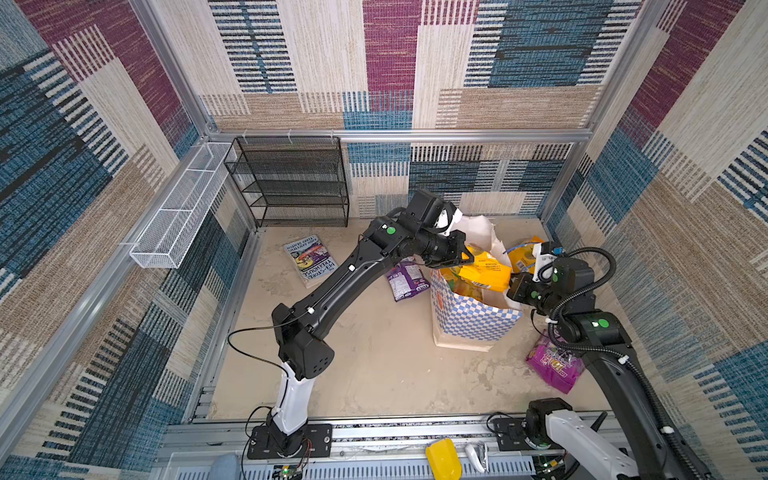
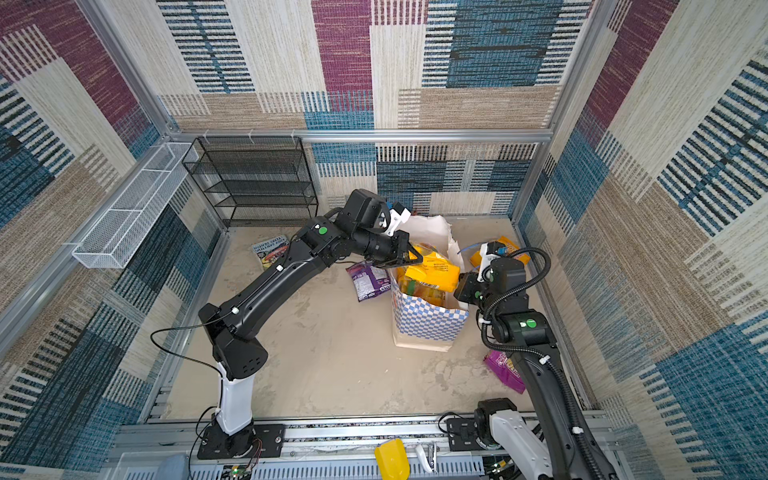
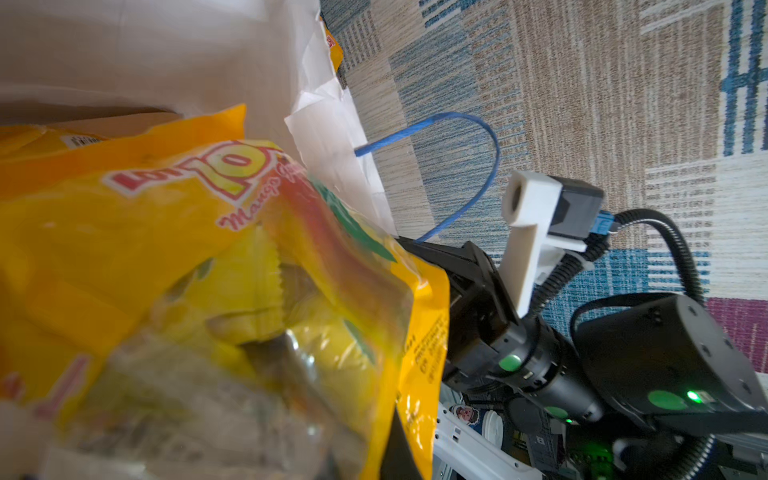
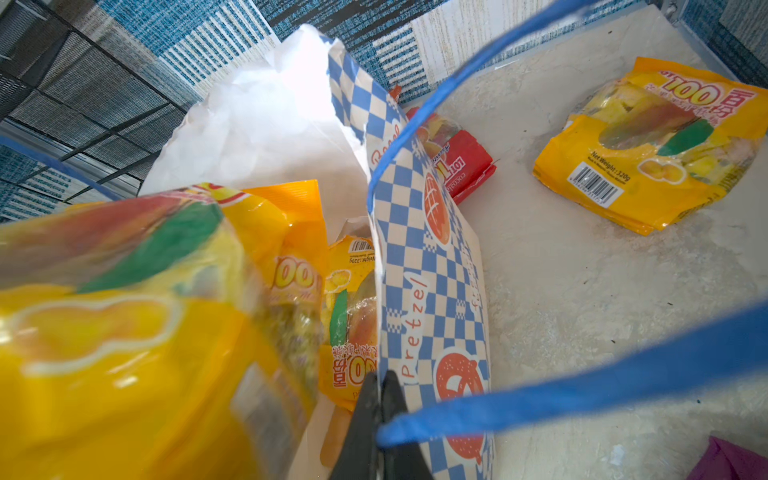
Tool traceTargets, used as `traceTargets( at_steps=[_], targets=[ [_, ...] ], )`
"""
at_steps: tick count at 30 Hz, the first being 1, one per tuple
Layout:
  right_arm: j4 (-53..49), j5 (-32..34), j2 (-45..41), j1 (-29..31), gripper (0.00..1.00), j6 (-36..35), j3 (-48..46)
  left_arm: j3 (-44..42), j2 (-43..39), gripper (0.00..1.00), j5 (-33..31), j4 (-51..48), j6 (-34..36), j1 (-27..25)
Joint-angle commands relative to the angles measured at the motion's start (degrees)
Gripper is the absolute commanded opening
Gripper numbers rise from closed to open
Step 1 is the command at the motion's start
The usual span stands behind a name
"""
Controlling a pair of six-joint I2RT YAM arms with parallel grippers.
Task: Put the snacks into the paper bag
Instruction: 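Lower the gummy bag into the paper bag and open the left gripper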
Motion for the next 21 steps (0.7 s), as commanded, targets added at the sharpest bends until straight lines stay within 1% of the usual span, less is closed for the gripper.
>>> traceTargets(
  at_steps=[1, 8, 12, 15, 16, 20, 21],
  targets=[
    [1.7, -0.7, -0.1, 0.1, 0.00, 0.0, 0.0, -1.2, -0.5, 0.00, 4.6, 5.7, 1.1, 0.2],
    [1.6, -0.8, -0.2, 0.0, 0.00, 0.1, 0.7, -0.7, 2.0, 0.00, 7.9, 4.8, 1.8, -0.2],
    [1.4, -1.0, -0.4, 0.0, 0.00, 0.1, 1.0, -1.0, 2.4, 0.00, 5.9, 3.4, 3.2, -1.1],
    [1.4, -1.2, -0.5, 0.1, 0.00, 0.0, 1.3, -1.2, 3.3, 0.00, 6.9, 3.0, 2.8, -1.4],
    [1.4, -1.3, -0.5, 0.1, 0.00, 0.0, 1.5, -0.9, 3.3, 0.01, 7.0, 2.6, 2.7, -1.4],
    [1.9, -1.6, -1.0, 0.1, 0.00, 0.3, 1.0, -0.9, 1.3, 0.24, 3.4, 1.1, 4.2, -2.7],
    [2.1, -1.7, -1.1, 0.1, 0.00, 0.4, 0.7, -0.9, 0.8, 0.27, 1.3, 0.7, 4.5, -2.8]
  ],
)
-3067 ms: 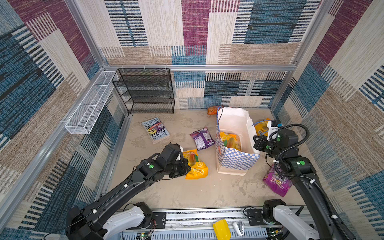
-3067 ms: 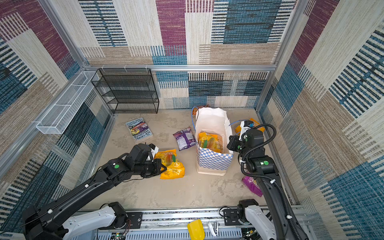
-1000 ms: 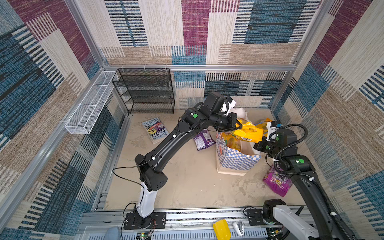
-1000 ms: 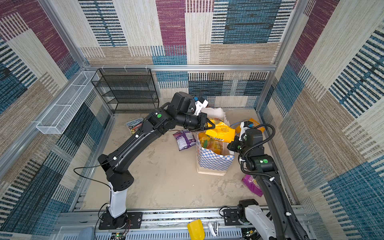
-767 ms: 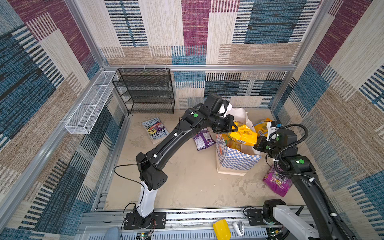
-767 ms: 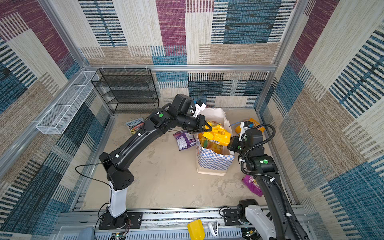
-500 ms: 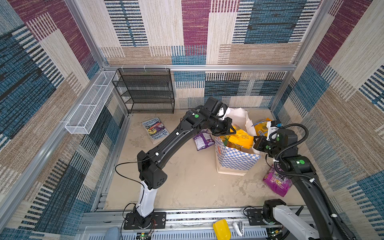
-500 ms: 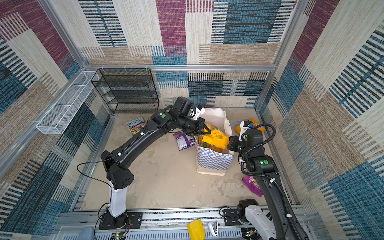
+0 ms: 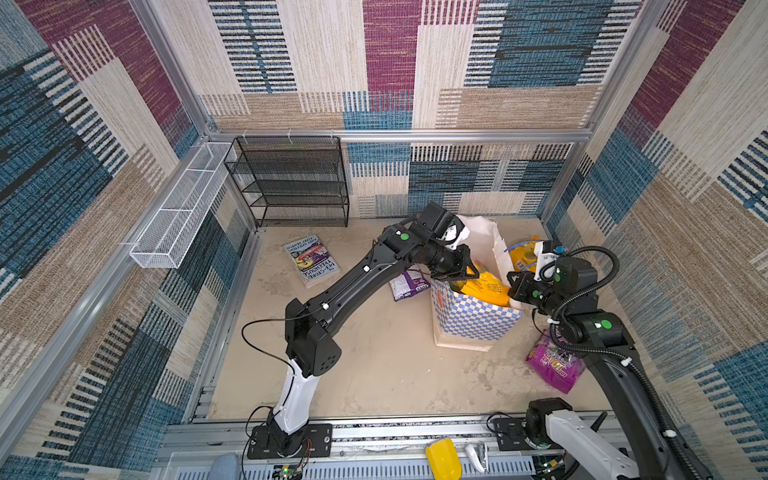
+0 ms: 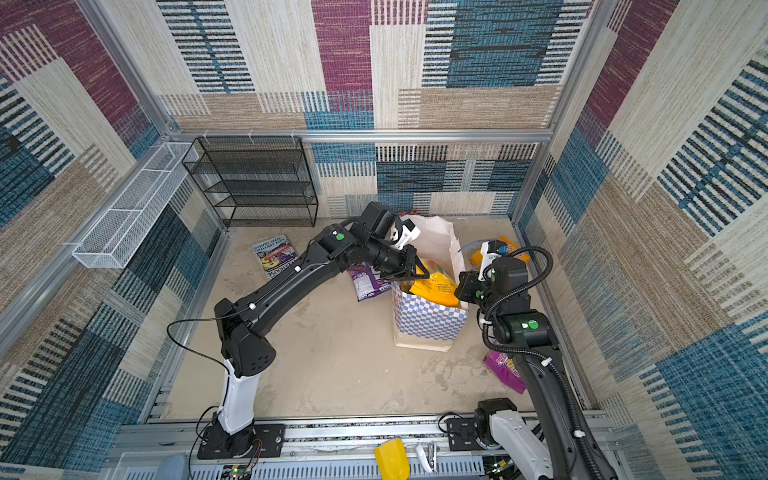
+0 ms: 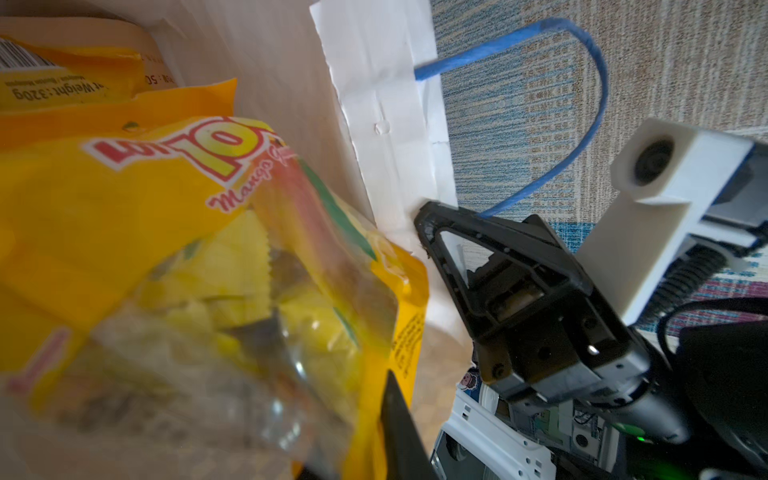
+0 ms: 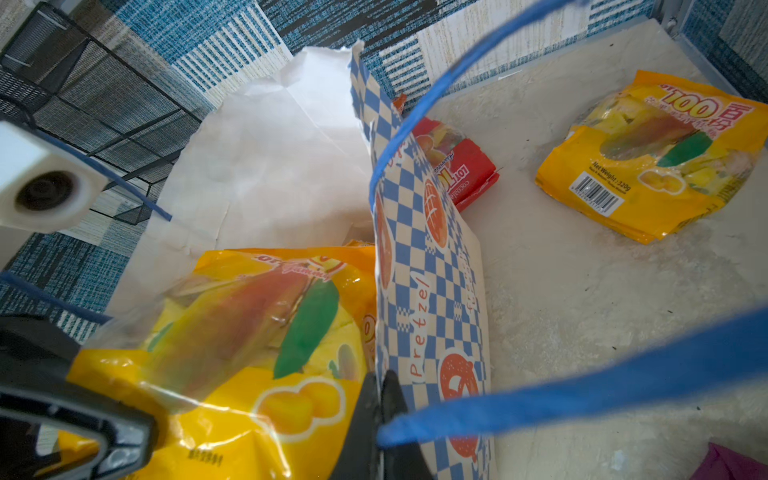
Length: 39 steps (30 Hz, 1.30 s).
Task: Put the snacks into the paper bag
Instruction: 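Lower the gummy bag into the paper bag and open the left gripper, then push the gummy bag down inside the paper bag with the left gripper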
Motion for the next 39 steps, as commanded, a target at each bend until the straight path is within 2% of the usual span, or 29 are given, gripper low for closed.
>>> traceTargets(
  at_steps=[1, 7, 11, 14, 18, 22, 25, 27, 35, 39],
  targets=[
    [2.8, -1.8, -0.6, 0.0, 0.00, 0.6, -0.3, 0.3, -2.3, 0.31, -2.7, 1.1, 4.0, -0.8],
    [4.3, -2.9, -1.6, 0.0, 0.00, 2.4, 0.0, -0.5, -6.1, 0.42, -6.0, 0.7, 4.2, -1.8],
    [4.9, -2.9, -2.0, 0.0, 0.00, 3.2, -0.2, -1.7, -9.3, 0.61, -10.6, 0.3, 5.8, -3.9],
    [4.4, -2.7, -1.7, 0.0, 0.00, 2.8, 0.0, -2.8, -12.1, 0.71, -13.3, -0.3, 7.0, -5.7],
    [4.2, -2.1, -2.0, 0.1, 0.00, 2.7, -0.4, -4.9, -18.4, 0.83, -25.5, -3.4, 10.0, -9.1],
    [4.5, -2.1, -2.5, 0.0, 0.00, 3.6, -1.2, -12.2, -25.1, 0.99, -37.0, -3.5, 9.5, -10.5],
    [4.7, -2.5, -2.8, 0.0, 0.00, 3.9, -1.6, -16.3, -27.5, 0.99, -44.0, -3.8, 8.2, -10.4],
    [4.6, -2.7, -2.7, 0.0, 0.00, 4.0, -1.6, -15.7, -26.4, 0.99, -47.0, -5.7, 7.0, -10.5],
    [4.3, -2.5, -3.4, 0.0, 0.02, 3.9, -1.3, -9.3, -16.8, 0.99, -49.0, -7.8, 3.7, -10.0],
    [4.4, -2.7, -3.6, 0.0, 0.01, 3.6, -1.3, -3.4, -10.9, 1.00, -48.3, -10.1, 1.5, -7.6]
  ],
)
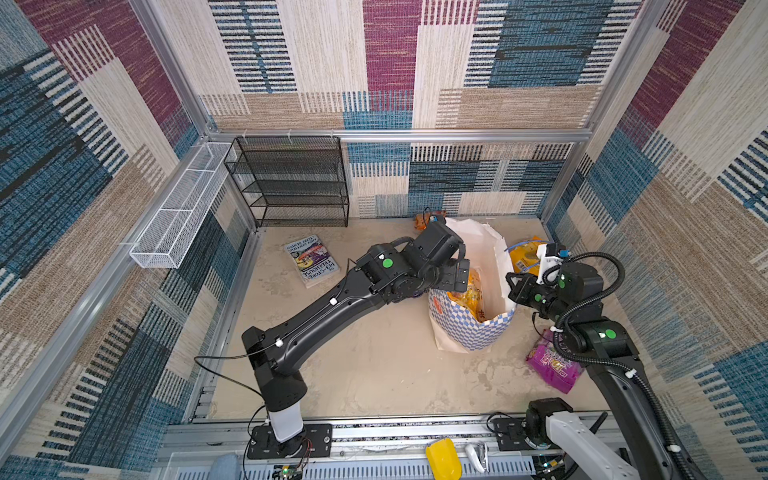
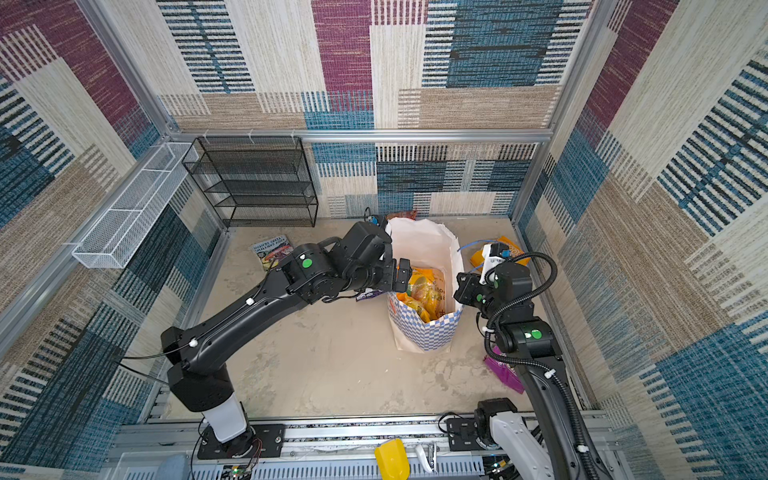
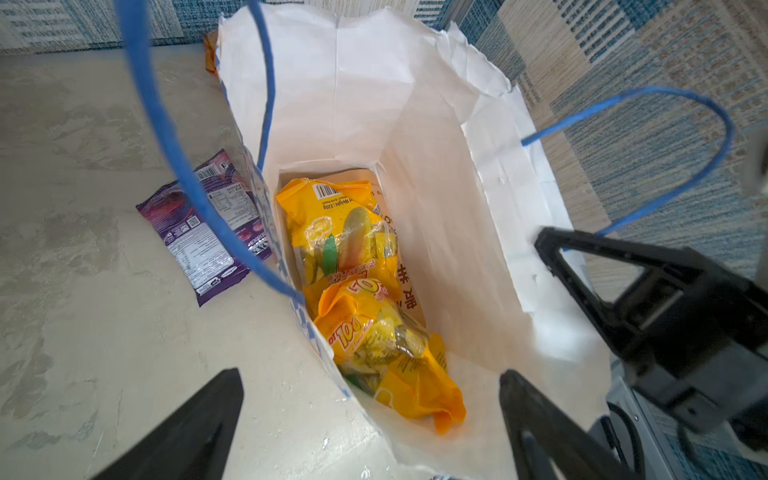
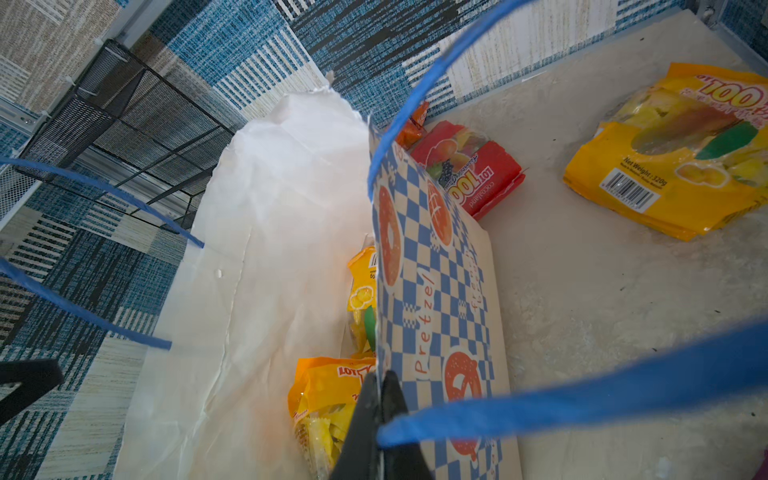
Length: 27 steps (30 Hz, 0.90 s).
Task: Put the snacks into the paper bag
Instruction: 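Push the gummy bag down inside the paper bag with the left gripper, then grasp the blue bag handle with the left gripper while the right gripper releases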
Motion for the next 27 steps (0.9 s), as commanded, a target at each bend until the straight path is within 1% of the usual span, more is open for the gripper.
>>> traceTargets(
  at_steps=[1, 4, 5, 7, 8, 13, 17, 19, 21, 22, 27],
  targets=[
    [2.9, -0.2, -0.5, 0.0, 0.01, 0.2, 0.2, 4.7, 4.2, 0.97, -0.5, -3.2, -3.6, 2.3],
    [3.7, 0.3, -1.4, 0.1, 0.00, 0.4, -0.6, 9.4, 8.1, 0.87, -0.1, -4.8, -3.5, 3.4],
    [3.9, 0.4, -1.5, 0.0, 0.00, 0.3, -0.7, 11.3, 9.5, 0.81, -0.5, -5.9, -3.9, 3.7],
    [4.2, 0.0, -1.4, 0.0, 0.00, 0.4, -0.9, 14.0, 11.7, 0.77, -2.5, -8.6, -5.1, 4.0],
    [4.4, -0.1, -1.3, 0.0, 0.00, 0.3, -1.0, 14.7, 12.7, 0.74, -2.8, -9.1, -5.2, 4.2],
    [5.1, -0.7, -1.6, 0.0, 0.00, 0.4, -1.2, 15.3, 15.0, 0.50, -1.0, -9.3, -6.9, 5.3],
    [5.4, -0.3, -1.9, 0.0, 0.00, 0.3, -1.4, 15.9, 16.3, 0.27, 0.2, -9.4, -7.0, 5.7],
    [5.5, -0.5, -1.9, 0.0, 0.00, 0.3, -1.4, 17.0, 17.0, 0.11, 1.4, -10.3, -7.3, 6.1],
    [5.6, -0.7, -1.8, 0.0, 0.00, 0.4, -0.9, 17.5, 16.9, 0.02, 2.0, -10.4, -7.4, 6.2],
    [5.6, -0.8, -1.8, 0.0, 0.00, 0.5, -0.6, 17.9, 16.7, 0.00, 2.2, -10.3, -7.4, 6.3],
    [6.2, -2.5, -1.2, 0.1, 0.00, 0.6, 2.1, 22.0, 15.8, 0.00, 5.0, -9.1, -5.3, 6.1]
  ],
)
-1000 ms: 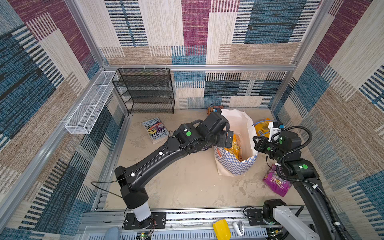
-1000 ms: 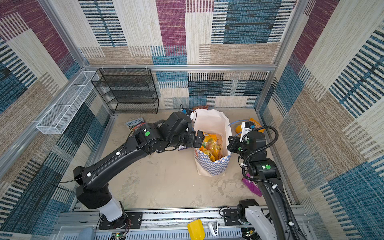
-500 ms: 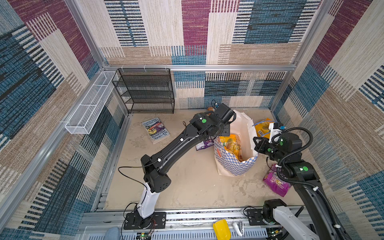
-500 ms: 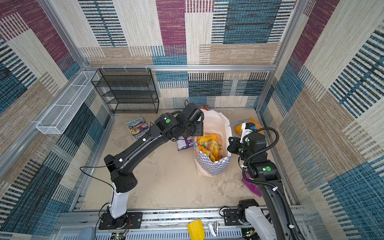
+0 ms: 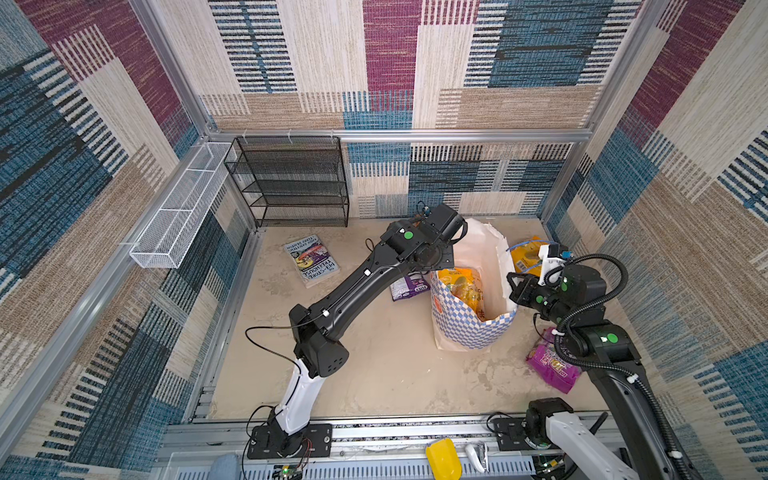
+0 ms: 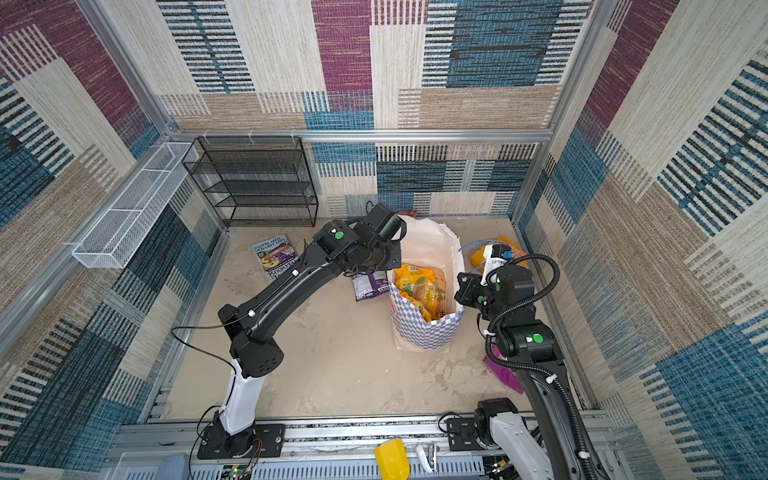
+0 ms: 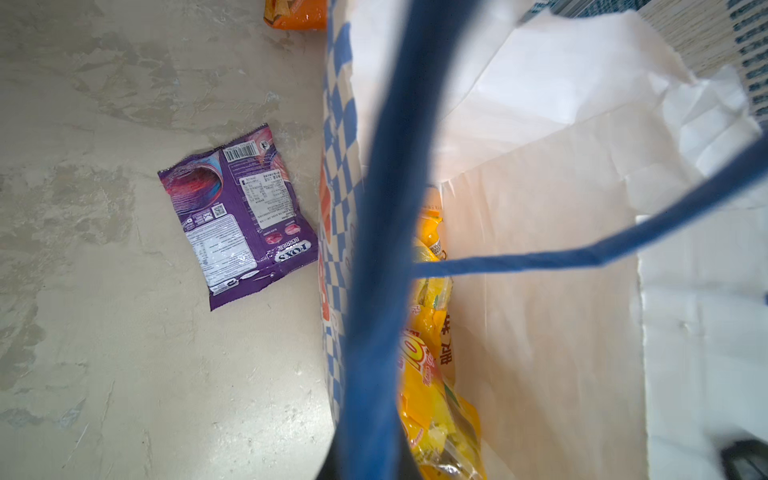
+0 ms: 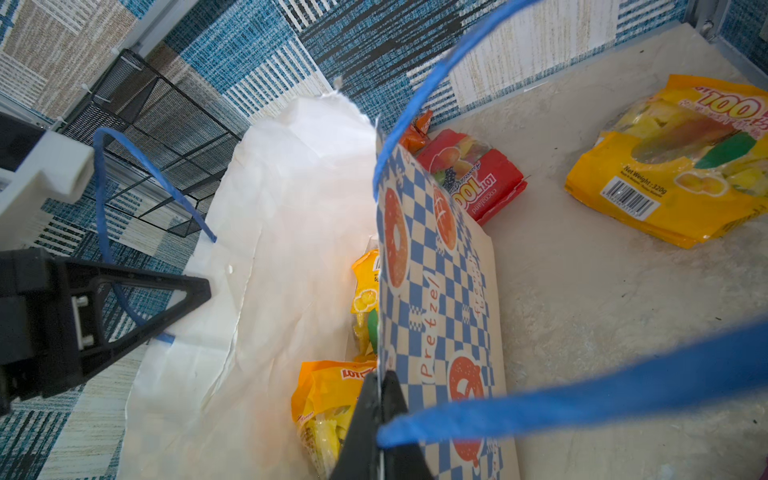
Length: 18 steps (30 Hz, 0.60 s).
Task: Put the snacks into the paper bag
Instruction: 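Grasp the blue bag handle with the left gripper while the right gripper releases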
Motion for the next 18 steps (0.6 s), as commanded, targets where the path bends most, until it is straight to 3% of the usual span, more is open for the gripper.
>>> traceTargets(
  at_steps=[1, 5, 8, 13, 18],
  targets=[
    [5.7, -2.0, 0.1, 0.0, 0.00, 0.8, 3.0, 2.6, -1.1, 0.00, 2.7, 2.1, 1.4, -0.2],
    [5.2, -3.9, 1.1, 0.0, 0.00, 0.9, 8.6, 5.2, -2.0, 0.00, 4.4, 2.0, 2.9, -0.2],
    [2.9, -6.6, 2.6, 0.0, 0.00, 0.1, 13.3, 3.3, -6.4, 0.00, 1.6, 2.3, 3.1, -0.2],
    [4.7, -12.2, 3.7, 0.2, 0.00, 1.9, 15.3, -0.2, -12.2, 0.00, -4.9, 1.7, 5.5, 0.4],
    [6.0, -13.4, 7.5, 4.1, 0.00, 1.6, 15.7, -4.9, -16.5, 0.00, -4.1, 0.7, 5.9, 3.1]
  ],
)
